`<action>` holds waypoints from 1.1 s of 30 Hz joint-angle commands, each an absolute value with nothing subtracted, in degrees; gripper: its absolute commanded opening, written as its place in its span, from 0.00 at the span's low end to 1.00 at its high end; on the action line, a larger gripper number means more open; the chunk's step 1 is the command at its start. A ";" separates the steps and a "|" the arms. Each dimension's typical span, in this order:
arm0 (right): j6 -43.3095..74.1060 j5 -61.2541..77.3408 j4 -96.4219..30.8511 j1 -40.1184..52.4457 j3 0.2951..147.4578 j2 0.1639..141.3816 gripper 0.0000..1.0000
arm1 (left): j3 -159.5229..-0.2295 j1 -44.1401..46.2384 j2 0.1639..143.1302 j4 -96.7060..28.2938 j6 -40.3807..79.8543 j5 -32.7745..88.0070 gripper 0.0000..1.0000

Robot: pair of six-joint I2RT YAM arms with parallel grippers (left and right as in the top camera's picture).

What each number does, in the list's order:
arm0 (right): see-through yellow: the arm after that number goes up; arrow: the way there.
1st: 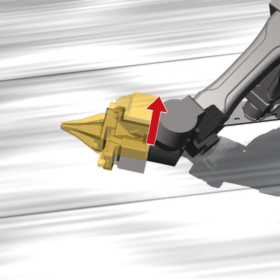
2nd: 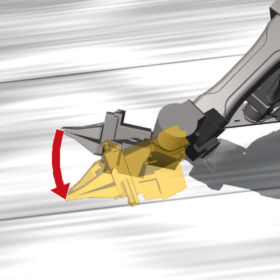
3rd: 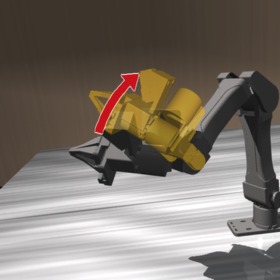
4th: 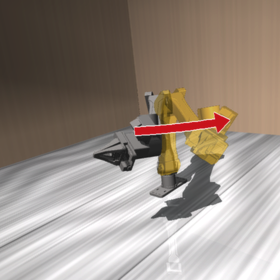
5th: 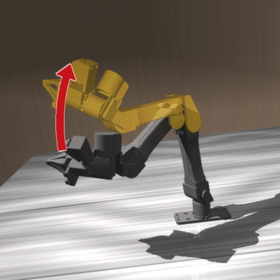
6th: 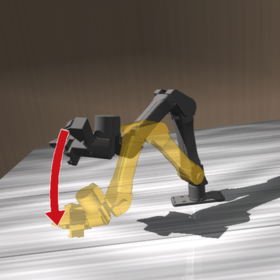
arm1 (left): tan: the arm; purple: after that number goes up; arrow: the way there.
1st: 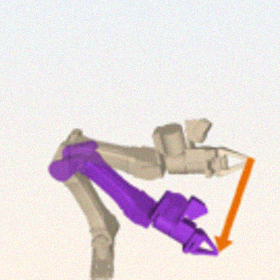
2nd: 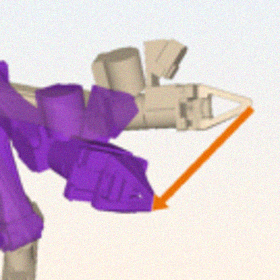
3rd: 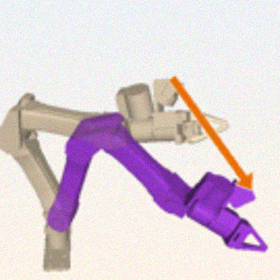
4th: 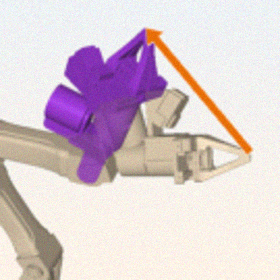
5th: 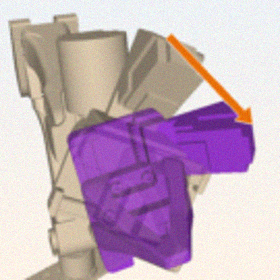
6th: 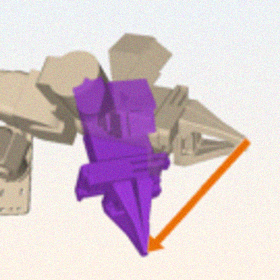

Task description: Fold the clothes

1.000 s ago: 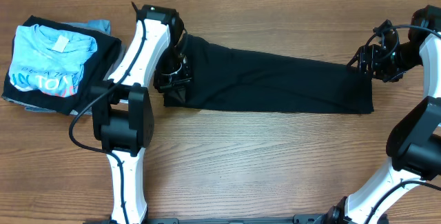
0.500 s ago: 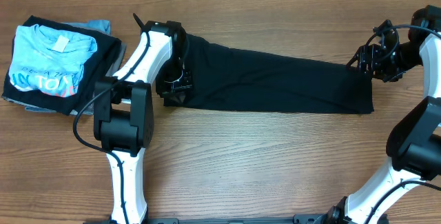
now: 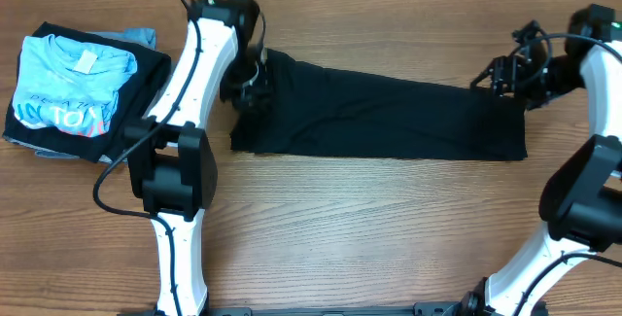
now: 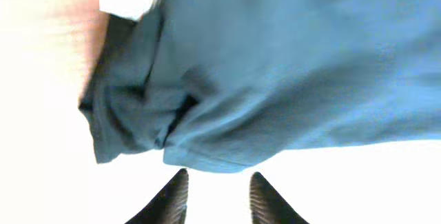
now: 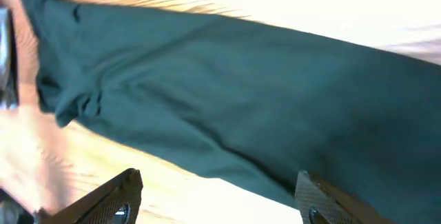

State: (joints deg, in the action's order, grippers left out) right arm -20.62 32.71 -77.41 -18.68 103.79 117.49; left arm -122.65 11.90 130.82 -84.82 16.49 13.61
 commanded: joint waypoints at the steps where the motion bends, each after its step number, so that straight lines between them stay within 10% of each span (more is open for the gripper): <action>1: -21.34 34.79 -77.21 -12.03 104.97 117.25 0.75 | -130.45 12.78 129.16 -84.53 12.93 14.85 0.77; 4: -17.10 34.81 -76.36 -6.22 104.97 117.25 0.72 | -130.10 12.80 129.27 -81.08 9.43 14.83 0.88; 12: -5.21 34.63 -68.38 7.38 99.50 117.56 0.54 | -119.87 12.80 129.32 -67.20 2.92 15.09 0.25; 19: -4.21 34.52 -56.80 16.40 95.53 118.67 0.37 | -114.04 12.78 129.34 -57.08 -1.78 14.61 0.24; 33: 7.33 24.40 -48.07 21.54 93.65 119.81 0.35 | -106.17 11.77 130.06 -47.83 -3.64 10.04 0.23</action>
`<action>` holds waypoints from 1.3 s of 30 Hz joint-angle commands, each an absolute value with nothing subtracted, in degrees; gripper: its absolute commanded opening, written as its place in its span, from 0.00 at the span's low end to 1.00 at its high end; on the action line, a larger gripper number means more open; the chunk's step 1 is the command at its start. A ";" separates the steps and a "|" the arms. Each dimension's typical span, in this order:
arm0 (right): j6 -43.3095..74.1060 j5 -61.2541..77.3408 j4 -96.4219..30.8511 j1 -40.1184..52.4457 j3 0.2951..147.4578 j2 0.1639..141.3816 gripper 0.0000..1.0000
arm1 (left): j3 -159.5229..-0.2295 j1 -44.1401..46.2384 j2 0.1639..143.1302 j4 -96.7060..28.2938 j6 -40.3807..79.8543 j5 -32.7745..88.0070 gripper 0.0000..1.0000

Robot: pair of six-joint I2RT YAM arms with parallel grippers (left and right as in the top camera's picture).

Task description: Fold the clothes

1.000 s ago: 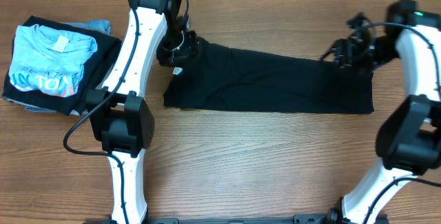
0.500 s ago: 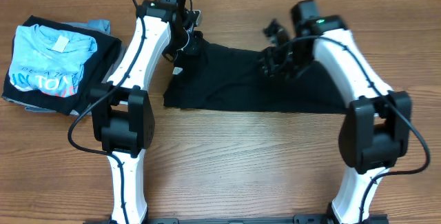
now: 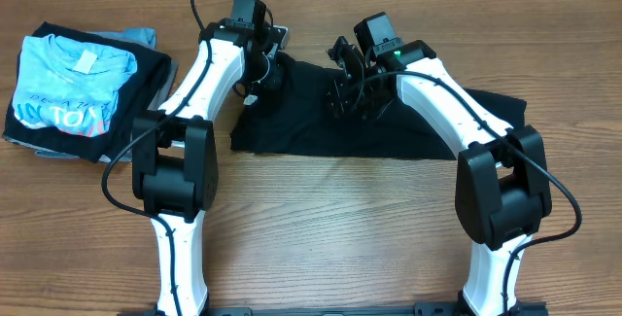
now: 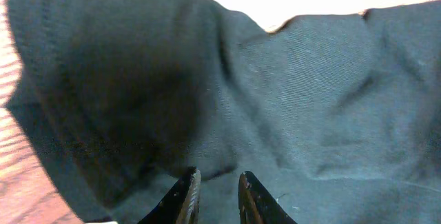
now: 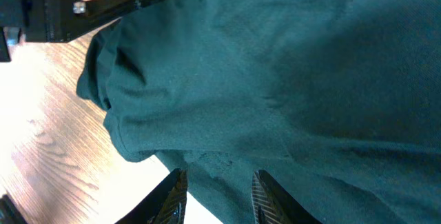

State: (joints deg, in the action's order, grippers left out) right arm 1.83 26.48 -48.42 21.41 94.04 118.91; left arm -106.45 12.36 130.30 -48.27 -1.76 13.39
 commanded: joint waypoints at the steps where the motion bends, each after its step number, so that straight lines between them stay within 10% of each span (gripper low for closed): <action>1: 9.56 22.94 -48.27 21.54 93.51 119.81 0.35 | -106.17 11.64 130.06 -47.48 -4.62 10.09 0.23; 17: 25.63 33.95 -51.66 23.88 93.32 119.81 0.46 | -106.17 11.70 130.45 -40.12 -4.75 10.09 0.20; 25: 3.81 27.46 -54.92 24.27 93.54 119.79 0.46 | -107.04 11.60 130.52 -40.40 -4.67 10.11 0.16; 30: 5.76 29.06 -55.61 24.60 93.71 119.79 0.47 | -108.25 11.35 129.45 -41.21 -3.64 10.02 0.56; 39: -11.31 11.57 -55.88 26.37 97.10 117.86 0.45 | -116.05 7.88 124.60 -46.46 -0.05 11.00 0.69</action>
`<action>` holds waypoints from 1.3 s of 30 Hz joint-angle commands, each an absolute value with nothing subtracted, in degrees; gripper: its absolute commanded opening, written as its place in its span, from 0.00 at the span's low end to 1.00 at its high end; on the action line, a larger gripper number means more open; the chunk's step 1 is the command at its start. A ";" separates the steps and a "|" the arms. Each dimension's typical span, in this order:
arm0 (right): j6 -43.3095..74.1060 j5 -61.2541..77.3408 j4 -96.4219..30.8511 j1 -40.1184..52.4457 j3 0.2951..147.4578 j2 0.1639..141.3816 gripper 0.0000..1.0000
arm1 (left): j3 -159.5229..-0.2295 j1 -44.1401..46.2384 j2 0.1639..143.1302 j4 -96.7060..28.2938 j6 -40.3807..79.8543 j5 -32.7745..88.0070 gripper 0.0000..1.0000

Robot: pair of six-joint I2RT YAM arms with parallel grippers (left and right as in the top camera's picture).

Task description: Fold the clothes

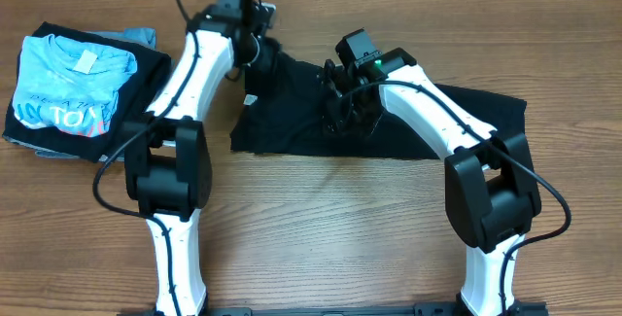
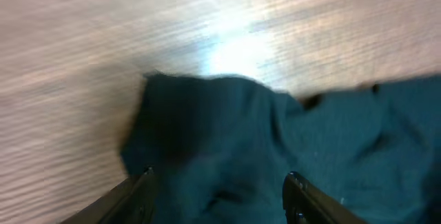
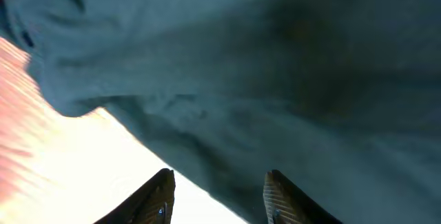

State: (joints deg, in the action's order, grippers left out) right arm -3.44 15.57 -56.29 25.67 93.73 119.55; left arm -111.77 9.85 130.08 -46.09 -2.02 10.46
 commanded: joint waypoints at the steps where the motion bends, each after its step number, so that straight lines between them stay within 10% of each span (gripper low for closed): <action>1: -14.90 11.20 -55.42 26.96 98.02 117.51 0.45 | -116.07 7.03 122.93 -46.24 1.19 10.98 0.79; 3: -19.64 6.76 -52.56 28.25 98.45 117.32 0.47 | -116.07 5.72 121.36 -46.33 3.62 10.98 1.00; 17: -37.32 13.50 -55.02 29.23 98.26 117.69 0.41 | -116.03 3.44 121.34 -46.50 4.08 10.96 1.00; 39: -44.45 17.65 -46.48 33.17 91.90 120.57 0.58 | -116.03 3.44 121.34 -46.50 4.08 10.96 1.00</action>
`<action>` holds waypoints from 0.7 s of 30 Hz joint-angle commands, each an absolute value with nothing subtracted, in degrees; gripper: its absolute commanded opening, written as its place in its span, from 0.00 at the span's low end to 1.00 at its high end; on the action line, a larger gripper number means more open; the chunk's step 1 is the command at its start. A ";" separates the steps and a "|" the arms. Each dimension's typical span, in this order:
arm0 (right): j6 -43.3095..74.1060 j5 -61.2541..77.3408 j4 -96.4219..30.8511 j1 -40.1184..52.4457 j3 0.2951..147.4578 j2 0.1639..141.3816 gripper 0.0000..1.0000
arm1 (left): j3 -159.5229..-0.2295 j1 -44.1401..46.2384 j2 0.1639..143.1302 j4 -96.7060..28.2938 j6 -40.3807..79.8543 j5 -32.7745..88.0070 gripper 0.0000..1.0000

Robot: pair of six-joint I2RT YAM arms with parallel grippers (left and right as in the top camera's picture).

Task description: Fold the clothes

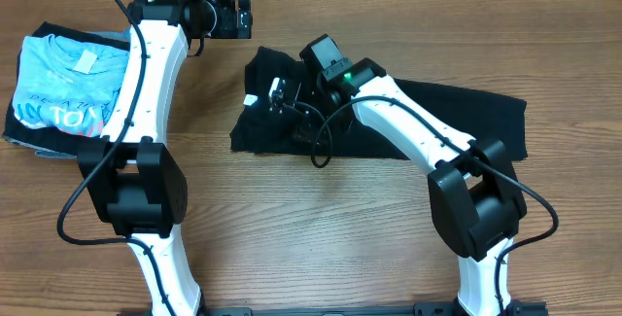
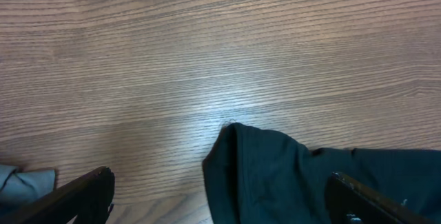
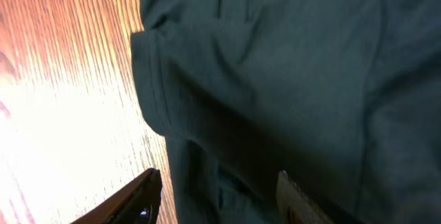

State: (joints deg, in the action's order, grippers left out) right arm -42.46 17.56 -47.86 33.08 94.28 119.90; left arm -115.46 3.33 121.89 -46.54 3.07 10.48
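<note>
A long black garment point(image 1: 418, 117) lies spread across the table's middle, its left end bunched, with a white tag point(image 1: 250, 100) showing. My right gripper point(image 1: 292, 114) hangs open over that bunched left end; in the right wrist view the right gripper point(image 3: 217, 198) straddles a dark fold point(image 3: 207, 114) without holding it. My left gripper point(image 1: 229, 17) is open above bare wood, behind and left of the garment. In the left wrist view the left gripper point(image 2: 224, 200) is spread wide, with the garment's far-left corner point(image 2: 269, 172) below it.
A stack of folded clothes point(image 1: 73, 92), a light blue shirt on top, sits at the table's left end. The table's far edge runs close behind the left gripper. Bare wood point(image 1: 340, 228) lies in front of the garment.
My left gripper has drawn back and to the left, off the garment's far-left corner, and stands wider open. My right gripper has shifted left over the bunched end and opened wider.
At first my left gripper was at the garment's left end and my right gripper stood open at its right end. Then both were over the left part with jaws nearly closed. After that both had opened, and now the left is clear of the cloth.
</note>
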 commanded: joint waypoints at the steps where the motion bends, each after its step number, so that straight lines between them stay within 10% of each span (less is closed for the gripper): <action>1: -44.42 17.65 -45.80 33.17 91.70 120.57 0.58 | -116.03 3.44 121.34 -46.50 4.08 10.96 1.00; 10: -44.42 17.63 -40.14 33.15 90.02 121.19 0.55 | -116.03 3.44 121.34 -46.50 4.08 10.96 1.00; 21: -44.07 17.61 -38.65 33.15 90.96 122.69 0.09 | -116.03 3.44 121.34 -46.50 4.08 10.96 1.00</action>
State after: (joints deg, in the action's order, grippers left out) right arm -44.12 17.56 -38.94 33.08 90.35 122.23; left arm -115.46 3.33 121.89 -46.57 3.07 10.48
